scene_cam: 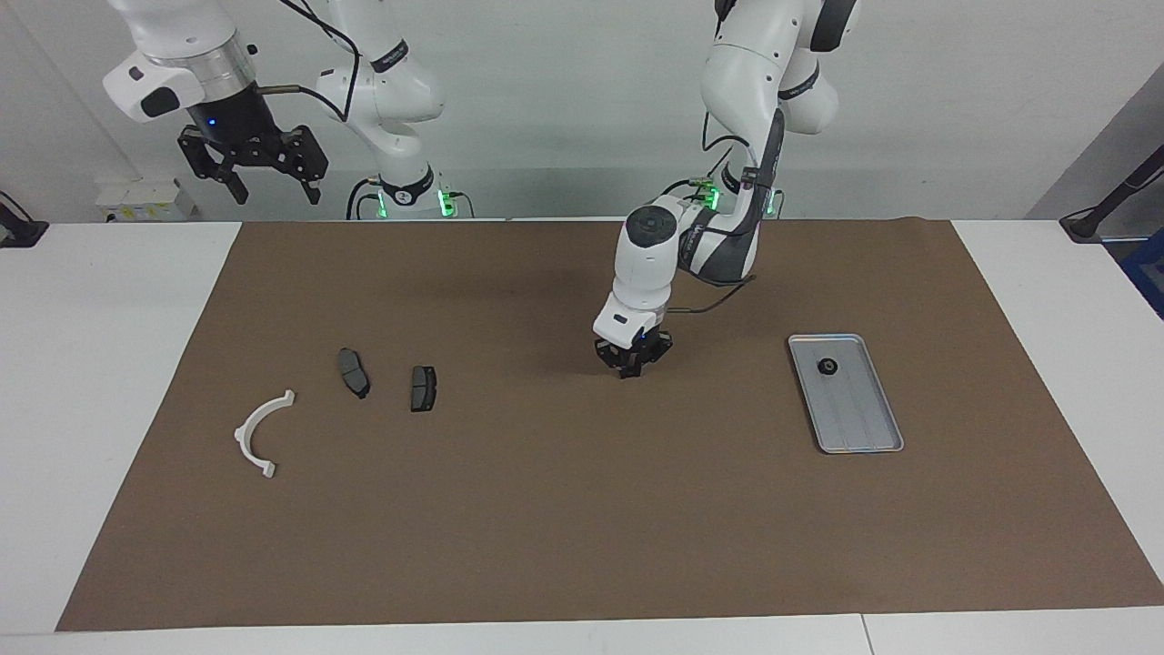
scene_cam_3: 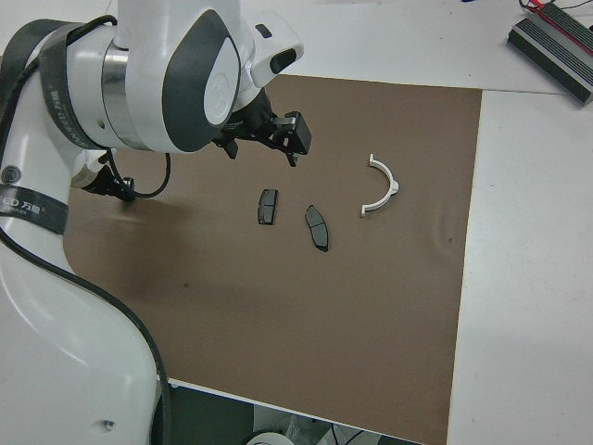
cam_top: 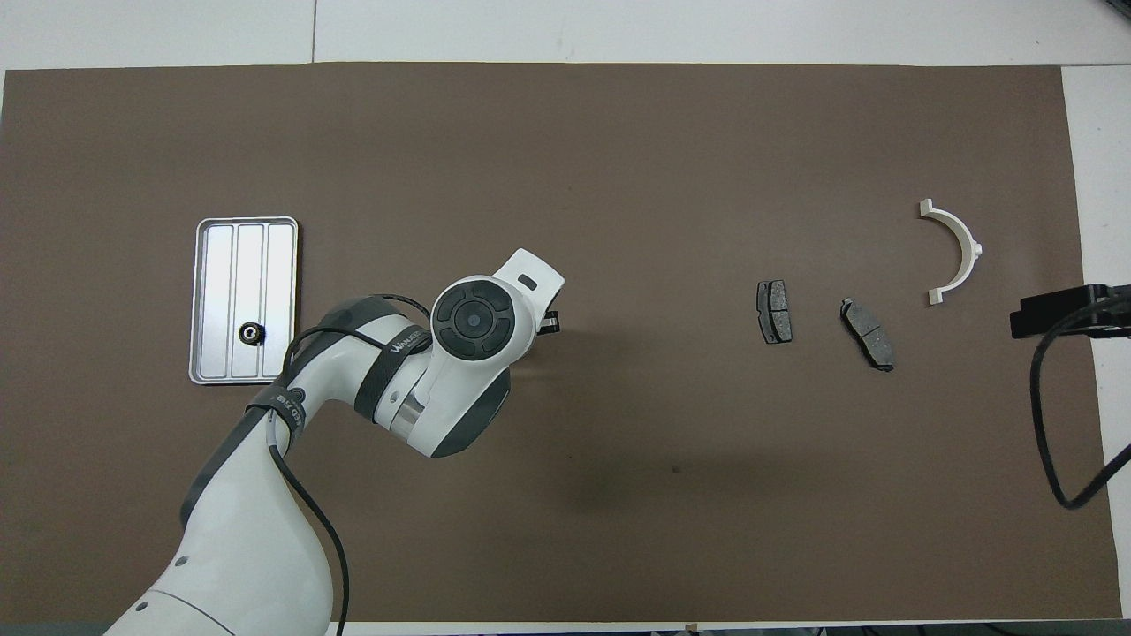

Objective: Pick bearing gear from pile to tray
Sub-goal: 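Carry the second bearing to the tray with the left gripper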

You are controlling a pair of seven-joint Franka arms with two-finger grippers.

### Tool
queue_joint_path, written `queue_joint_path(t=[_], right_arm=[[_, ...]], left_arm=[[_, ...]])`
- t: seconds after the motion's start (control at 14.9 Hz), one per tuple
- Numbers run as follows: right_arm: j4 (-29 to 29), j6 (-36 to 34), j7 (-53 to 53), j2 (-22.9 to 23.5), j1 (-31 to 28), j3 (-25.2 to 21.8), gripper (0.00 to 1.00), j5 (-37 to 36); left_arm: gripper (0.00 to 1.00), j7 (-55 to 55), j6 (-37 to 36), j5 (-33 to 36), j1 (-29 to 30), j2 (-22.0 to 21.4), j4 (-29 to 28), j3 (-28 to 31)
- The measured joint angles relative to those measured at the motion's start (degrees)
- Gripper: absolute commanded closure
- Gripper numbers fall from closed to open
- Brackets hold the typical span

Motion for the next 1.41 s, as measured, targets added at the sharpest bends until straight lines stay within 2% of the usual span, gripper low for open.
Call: queue_joint_path(t=[0.2,0.33,0.54,0.8,0.94,1.07,1.41], right_arm=[[-1.2,0.7,0.0,0.1,0.0,0.0,0.0,0.0],[-1.2,0.8,0.0,0.1,0.1,0.1,0.0,0.0],[-1.2,0.9,0.0,0.1,0.1,0.3,0.0,0.0],[-1.2,1.0,0.0,0.3,0.1,0.3,0.0,0.0],[-1.2,1.3,0.0,1.1,0.1,0.3,0.0,0.0],[-1.0,1.7,0.0,2.5,0.1,0.3,0.0,0.0],[0.1,2.2,0.0,4.8,0.0,0.3,0.0,0.0]], left_arm=[[1.0,0.2,-1.8,0.1,1.3,0.0,1.9,0.3],[1.0,3.9,-7.1,0.2,4.1,-0.3,4.8,0.5],[1.0,16.8,-16.1,-0.6,12.7,-4.1,7.8,0.6],[1.0,38.5,-23.4,-4.2,26.6,-9.9,8.0,0.8],[1.0,47.1,-23.8,-4.9,32.2,-10.1,7.7,0.9],[1.0,51.7,-22.9,-5.0,35.3,-10.0,6.7,0.9],[1.0,53.0,-10.0,-5.0,35.9,-8.6,-1.2,0.2]])
